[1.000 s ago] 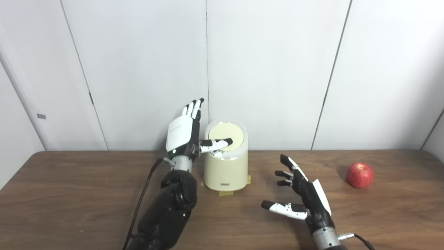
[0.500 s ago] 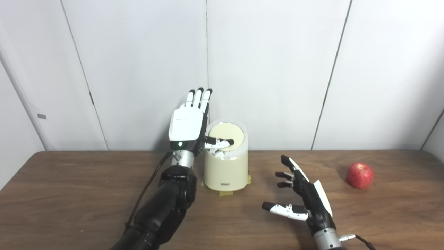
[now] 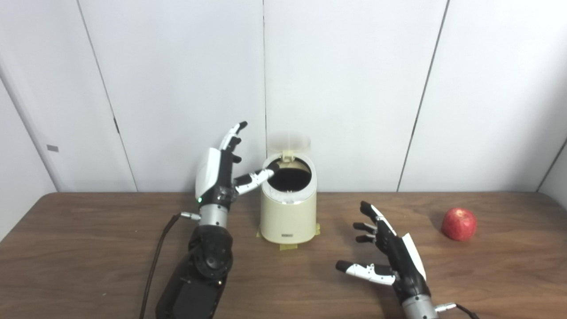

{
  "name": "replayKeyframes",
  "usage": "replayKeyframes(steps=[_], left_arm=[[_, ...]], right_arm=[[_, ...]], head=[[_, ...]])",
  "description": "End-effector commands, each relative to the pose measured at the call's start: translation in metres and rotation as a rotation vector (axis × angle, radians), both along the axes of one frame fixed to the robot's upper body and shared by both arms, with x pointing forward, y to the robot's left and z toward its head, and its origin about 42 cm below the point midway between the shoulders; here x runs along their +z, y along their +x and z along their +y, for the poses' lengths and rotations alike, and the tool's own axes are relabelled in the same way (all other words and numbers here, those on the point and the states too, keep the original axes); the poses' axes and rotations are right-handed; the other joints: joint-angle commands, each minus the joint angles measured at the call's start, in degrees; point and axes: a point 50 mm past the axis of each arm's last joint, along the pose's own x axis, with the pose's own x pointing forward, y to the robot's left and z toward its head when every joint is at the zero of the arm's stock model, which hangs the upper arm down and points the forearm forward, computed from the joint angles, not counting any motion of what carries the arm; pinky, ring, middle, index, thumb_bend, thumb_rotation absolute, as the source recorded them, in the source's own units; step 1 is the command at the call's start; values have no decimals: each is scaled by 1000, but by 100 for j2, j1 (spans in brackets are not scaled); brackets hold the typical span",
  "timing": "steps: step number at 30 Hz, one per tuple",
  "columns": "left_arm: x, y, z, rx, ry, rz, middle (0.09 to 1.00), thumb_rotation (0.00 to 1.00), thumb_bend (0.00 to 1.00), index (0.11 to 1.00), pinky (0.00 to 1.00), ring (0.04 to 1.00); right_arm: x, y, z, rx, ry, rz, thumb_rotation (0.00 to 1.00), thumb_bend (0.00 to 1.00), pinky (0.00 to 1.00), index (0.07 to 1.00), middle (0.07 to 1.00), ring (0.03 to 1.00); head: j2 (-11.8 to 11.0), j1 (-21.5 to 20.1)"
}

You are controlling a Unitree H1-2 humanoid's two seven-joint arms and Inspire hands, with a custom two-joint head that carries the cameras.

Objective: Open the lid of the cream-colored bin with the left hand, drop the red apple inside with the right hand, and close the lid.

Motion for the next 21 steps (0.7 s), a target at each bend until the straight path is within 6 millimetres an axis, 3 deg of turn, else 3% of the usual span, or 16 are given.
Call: replayKeyframes(steps=[1, 5, 8, 14, 21], left_arm=[[41, -1, -5, -74, -72, -121, 920, 299, 726, 926, 630, 820], [40, -16, 9, -107, -137, -94, 865, 328, 731, 902, 640, 803], [31, -27, 20, -122, -154, -51, 819, 371, 745, 852, 591, 760], [5, -54, 40, -144, -153, 10, 751, 234, 730, 784, 526, 673], [-29, -77, 55, -123, -144, 88, 747, 258, 742, 783, 565, 680]], right_arm=[[-4, -3, -5, -4, -5, -6, 283, 778, 671, 907, 916, 790], [-1, -4, -5, 0, -3, -11, 279, 779, 662, 905, 914, 787], [-1, -4, -6, 0, -5, -9, 272, 777, 675, 904, 914, 791], [6, 0, -11, -12, -6, -29, 285, 784, 684, 906, 899, 783], [20, 13, -23, -38, -34, -83, 294, 806, 584, 872, 851, 732]], head=[[13, -4], [44, 9], [48, 13], [79, -16], [90, 6]])
